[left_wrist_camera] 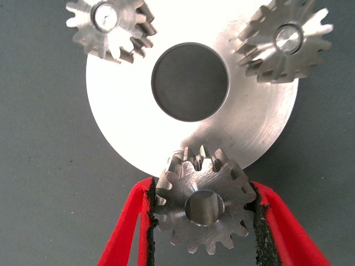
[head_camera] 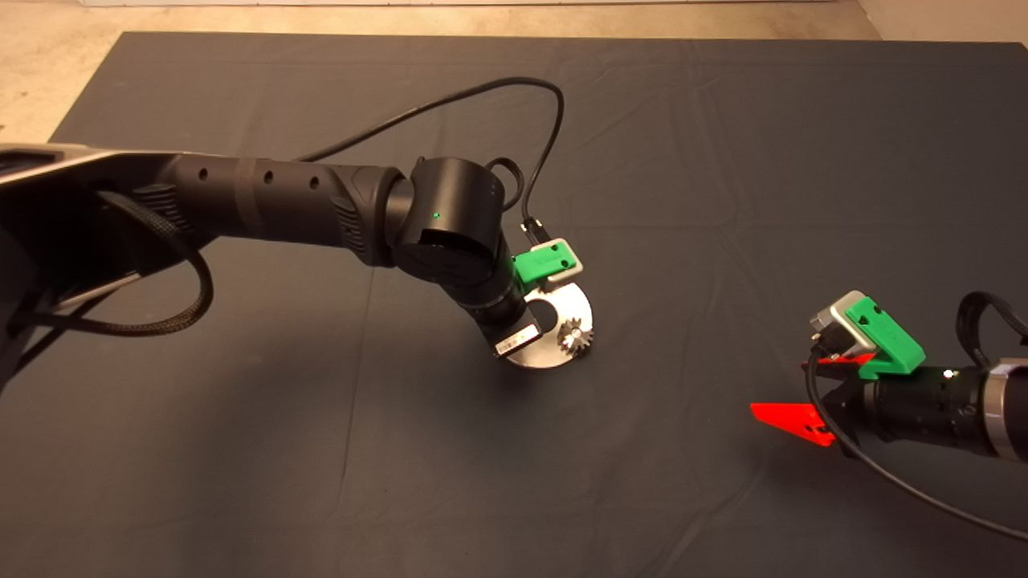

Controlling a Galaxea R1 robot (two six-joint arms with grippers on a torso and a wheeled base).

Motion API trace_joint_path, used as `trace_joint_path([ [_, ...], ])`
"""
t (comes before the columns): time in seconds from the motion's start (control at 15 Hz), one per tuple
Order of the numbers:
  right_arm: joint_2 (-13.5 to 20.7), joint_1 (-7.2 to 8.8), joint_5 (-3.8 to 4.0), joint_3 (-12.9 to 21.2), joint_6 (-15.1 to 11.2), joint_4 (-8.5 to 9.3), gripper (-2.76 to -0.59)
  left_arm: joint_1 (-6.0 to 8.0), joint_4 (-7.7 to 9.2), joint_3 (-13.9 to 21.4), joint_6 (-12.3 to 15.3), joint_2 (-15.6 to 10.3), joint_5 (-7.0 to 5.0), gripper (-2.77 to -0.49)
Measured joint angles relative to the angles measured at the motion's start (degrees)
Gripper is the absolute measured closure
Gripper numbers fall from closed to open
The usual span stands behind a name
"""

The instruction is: Install three planetary gears onto the carrier pins

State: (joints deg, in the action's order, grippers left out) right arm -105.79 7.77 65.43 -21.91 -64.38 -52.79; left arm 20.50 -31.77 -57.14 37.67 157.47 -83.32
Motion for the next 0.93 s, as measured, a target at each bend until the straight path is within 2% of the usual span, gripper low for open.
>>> trace_joint_path([
  [0.6, 0.24, 0.02, -0.16, 0.11, 0.02, 0.0, -2.36, -0.02, -0.1, -0.24, -0.13, -0.35, -0.02, -0.88],
  [0.8, 0.24, 0.02, -0.16, 0.11, 0.02, 0.0, -2.36, -0.02, -0.17, -0.24, -0.16, -0.52, 0.85, -0.88],
  [0.93, 0.24, 0.01, -0.16, 0.11, 0.01, 0.0, -2.36, -0.02, -0.7, -0.24, -0.16, -0.51, 0.94, -0.88],
])
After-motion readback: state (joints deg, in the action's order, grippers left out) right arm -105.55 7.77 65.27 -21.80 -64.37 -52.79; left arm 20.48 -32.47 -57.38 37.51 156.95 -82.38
